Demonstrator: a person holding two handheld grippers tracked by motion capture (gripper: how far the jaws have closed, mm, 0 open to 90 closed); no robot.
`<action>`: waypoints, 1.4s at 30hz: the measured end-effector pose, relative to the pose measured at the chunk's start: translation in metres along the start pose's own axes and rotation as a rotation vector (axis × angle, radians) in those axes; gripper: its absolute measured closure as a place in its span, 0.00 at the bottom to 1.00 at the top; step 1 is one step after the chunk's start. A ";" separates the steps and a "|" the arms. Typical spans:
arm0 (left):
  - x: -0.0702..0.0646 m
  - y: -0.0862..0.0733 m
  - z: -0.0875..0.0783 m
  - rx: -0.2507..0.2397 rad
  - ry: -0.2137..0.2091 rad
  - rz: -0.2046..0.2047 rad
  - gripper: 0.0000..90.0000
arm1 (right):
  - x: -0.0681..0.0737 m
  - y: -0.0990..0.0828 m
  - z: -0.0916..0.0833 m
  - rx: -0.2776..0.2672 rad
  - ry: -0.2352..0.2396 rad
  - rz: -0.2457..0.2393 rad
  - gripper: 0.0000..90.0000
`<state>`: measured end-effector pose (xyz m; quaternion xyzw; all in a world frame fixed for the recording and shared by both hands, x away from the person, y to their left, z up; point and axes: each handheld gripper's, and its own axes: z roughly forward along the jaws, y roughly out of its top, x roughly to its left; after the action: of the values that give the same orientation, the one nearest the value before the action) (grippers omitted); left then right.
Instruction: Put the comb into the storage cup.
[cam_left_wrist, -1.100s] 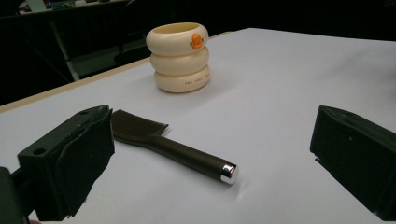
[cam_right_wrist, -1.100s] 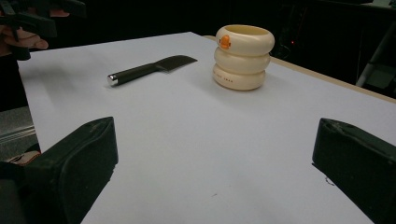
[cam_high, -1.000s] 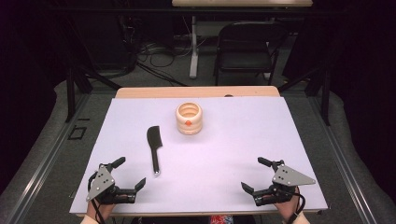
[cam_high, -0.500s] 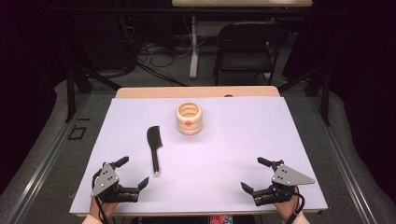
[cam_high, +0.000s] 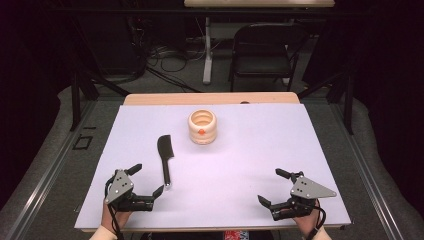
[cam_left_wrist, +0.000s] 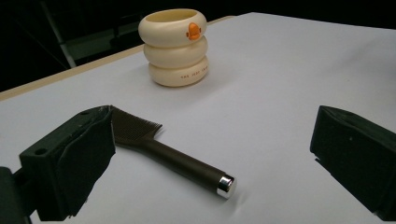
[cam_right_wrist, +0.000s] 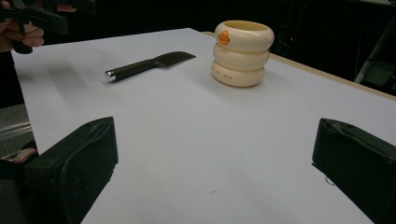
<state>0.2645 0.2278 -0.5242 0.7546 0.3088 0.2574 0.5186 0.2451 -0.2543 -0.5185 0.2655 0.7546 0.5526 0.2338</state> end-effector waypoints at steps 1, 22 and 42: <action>0.000 0.001 0.001 0.001 0.000 0.002 0.00 | 0.000 0.000 0.000 -0.002 -0.001 0.001 0.00; -0.004 0.011 0.030 0.018 -0.034 0.004 0.00 | 0.000 0.000 0.001 0.007 0.004 -0.001 0.00; -0.008 0.018 0.060 0.125 0.002 -0.007 0.01 | 0.001 -0.001 0.002 0.010 0.001 -0.004 0.00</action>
<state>0.3053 0.1794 -0.5281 0.7842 0.3275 0.2364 0.4711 0.2455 -0.2528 -0.5198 0.2649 0.7580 0.5487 0.2330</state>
